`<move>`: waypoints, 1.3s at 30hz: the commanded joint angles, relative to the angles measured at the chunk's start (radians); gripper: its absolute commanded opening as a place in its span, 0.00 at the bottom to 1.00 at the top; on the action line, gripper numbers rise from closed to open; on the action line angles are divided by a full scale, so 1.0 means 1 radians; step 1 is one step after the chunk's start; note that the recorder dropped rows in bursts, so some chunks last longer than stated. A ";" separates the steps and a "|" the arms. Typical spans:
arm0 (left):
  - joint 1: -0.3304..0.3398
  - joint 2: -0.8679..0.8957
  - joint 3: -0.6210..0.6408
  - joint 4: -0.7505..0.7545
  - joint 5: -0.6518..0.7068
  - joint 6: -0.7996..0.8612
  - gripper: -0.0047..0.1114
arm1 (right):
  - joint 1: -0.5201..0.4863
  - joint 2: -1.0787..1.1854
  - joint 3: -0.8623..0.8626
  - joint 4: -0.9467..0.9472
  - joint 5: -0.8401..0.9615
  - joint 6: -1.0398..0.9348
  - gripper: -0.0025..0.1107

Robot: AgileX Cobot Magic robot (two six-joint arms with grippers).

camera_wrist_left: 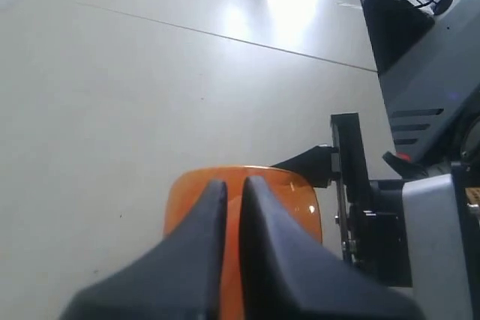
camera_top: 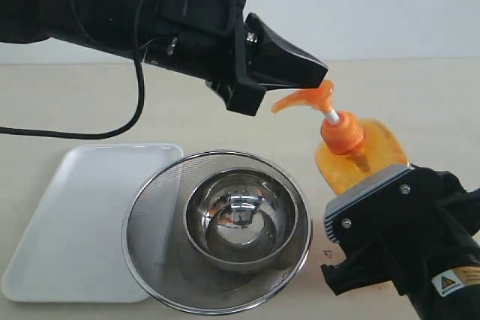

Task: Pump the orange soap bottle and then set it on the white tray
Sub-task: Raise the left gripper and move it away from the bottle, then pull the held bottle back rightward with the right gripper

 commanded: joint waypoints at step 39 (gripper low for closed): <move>0.209 -1.280 0.800 -0.370 -0.617 -0.058 0.08 | 0.004 -0.013 -0.011 0.060 -0.092 0.488 0.02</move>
